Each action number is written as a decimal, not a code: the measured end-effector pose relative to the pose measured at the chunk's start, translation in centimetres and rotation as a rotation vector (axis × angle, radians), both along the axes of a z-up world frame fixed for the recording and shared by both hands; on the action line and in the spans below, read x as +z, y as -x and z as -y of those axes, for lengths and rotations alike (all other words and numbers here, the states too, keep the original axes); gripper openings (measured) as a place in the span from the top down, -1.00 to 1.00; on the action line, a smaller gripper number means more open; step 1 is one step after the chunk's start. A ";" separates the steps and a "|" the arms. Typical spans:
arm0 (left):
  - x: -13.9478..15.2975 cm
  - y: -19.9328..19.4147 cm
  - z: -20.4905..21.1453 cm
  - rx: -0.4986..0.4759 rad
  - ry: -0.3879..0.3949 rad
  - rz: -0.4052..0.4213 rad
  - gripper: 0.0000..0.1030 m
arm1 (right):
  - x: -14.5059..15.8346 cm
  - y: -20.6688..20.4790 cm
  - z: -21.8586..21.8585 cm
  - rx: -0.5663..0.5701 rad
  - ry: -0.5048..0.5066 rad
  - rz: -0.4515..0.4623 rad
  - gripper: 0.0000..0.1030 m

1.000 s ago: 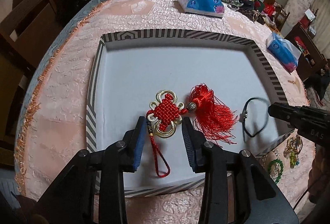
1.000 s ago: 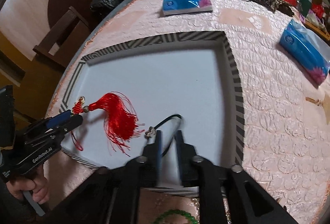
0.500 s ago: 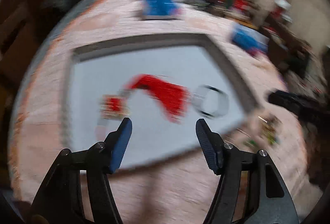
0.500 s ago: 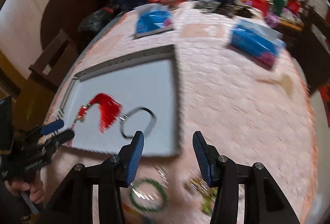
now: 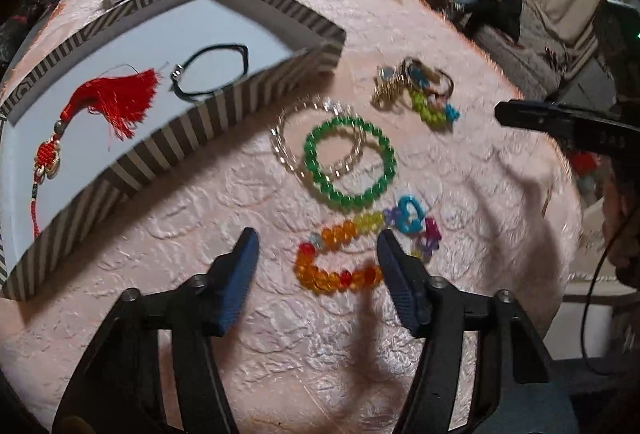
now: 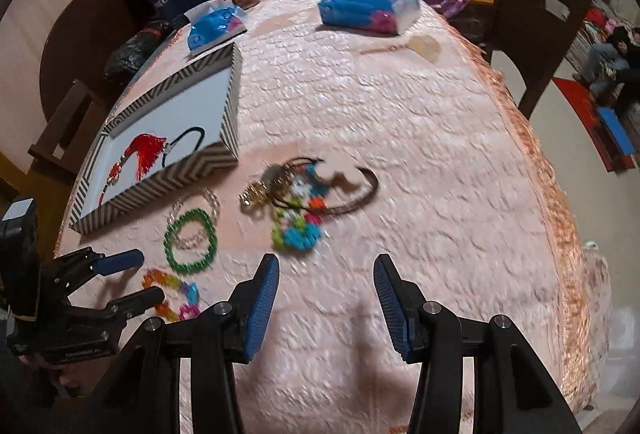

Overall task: Organize jewelry
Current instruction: 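Grasp the rainbow bead bracelet with the left gripper while the right gripper returns to the pile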

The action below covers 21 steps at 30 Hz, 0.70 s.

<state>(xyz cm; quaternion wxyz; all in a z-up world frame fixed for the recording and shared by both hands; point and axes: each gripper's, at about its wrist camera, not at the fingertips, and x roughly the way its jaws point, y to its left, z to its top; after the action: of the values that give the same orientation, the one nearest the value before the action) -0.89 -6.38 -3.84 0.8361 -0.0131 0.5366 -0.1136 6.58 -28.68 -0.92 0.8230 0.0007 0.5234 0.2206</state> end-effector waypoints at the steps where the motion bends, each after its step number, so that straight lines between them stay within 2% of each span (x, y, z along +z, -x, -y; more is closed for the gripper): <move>1: -0.1 0.3 0.4 -0.009 -0.024 0.010 -0.12 | 0.0 0.0 0.3 -0.004 -0.002 0.000 0.08; 3: -0.2 0.7 0.9 -0.018 -0.052 0.010 -0.11 | -0.2 0.0 0.8 -0.007 -0.007 0.002 0.08; 5: -0.3 0.9 1.3 -0.021 -0.073 0.009 0.03 | -0.3 -0.3 1.0 -0.001 -0.016 0.004 0.08; 7: -0.3 1.1 1.3 -0.013 -0.112 0.016 0.44 | -0.6 -0.7 0.9 0.018 -0.035 0.001 0.09; 8: -0.2 1.2 1.3 -0.009 -0.111 0.014 0.57 | -0.6 -0.9 0.6 0.036 -0.054 0.002 0.09; 9: -0.3 1.3 1.0 -0.008 -0.109 0.012 0.85 | -0.7 -0.9 0.4 0.051 -0.072 0.001 0.12; 11: -0.2 1.5 0.7 -0.001 -0.105 0.001 0.85 | -1.1 -1.4 -0.5 0.092 -0.117 -0.017 0.18; 15: 0.6 2.4 0.0 0.028 -0.100 0.011 0.85 | -2.0 -1.9 -2.2 0.140 -0.107 -0.032 0.25; 21: 2.2 3.1 -1.6 0.094 -0.073 0.034 0.85 | -2.0 -3.1 -3.1 0.112 -0.081 -0.016 0.25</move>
<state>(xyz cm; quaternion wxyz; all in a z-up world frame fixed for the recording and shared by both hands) -3.95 -4.82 -1.69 0.8493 -0.0062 0.5250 -0.0548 9.68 -25.55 -2.89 0.8045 0.0064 0.5199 0.2871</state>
